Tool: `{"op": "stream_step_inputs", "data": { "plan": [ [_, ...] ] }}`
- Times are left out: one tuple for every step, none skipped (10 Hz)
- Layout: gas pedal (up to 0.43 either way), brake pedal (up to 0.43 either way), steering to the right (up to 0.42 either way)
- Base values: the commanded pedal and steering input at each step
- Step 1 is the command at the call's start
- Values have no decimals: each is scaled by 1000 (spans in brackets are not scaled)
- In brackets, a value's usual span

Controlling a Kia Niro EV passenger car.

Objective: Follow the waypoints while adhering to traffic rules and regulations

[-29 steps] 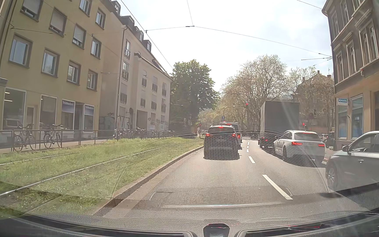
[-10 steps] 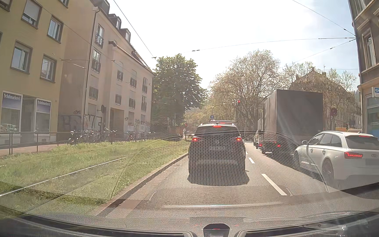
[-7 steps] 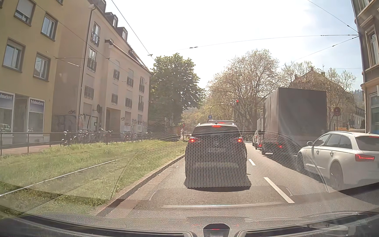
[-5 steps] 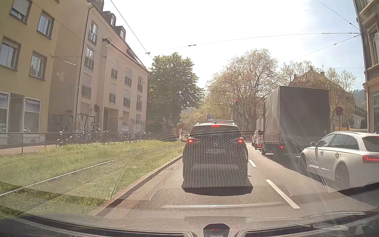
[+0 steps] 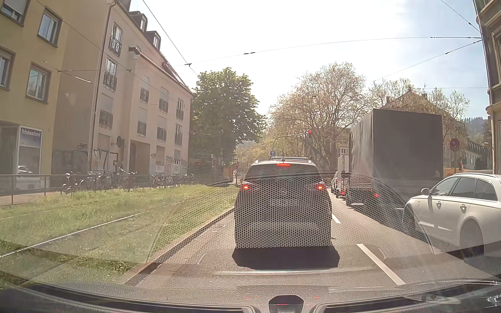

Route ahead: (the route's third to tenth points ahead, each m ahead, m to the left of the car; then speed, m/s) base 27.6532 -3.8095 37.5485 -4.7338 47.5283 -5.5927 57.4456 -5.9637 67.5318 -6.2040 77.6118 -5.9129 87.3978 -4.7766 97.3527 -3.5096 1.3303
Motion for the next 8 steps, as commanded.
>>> {"op": "stream_step_inputs", "data": {
  "plan": [
    [0, 152, 56],
    [0, 152, 55],
    [0, 152, 55],
    [0, 152, 55],
    [0, 152, 55],
    [0, 152, 54],
    [0, 152, 54],
    [0, 159, 54]
  ]
}}
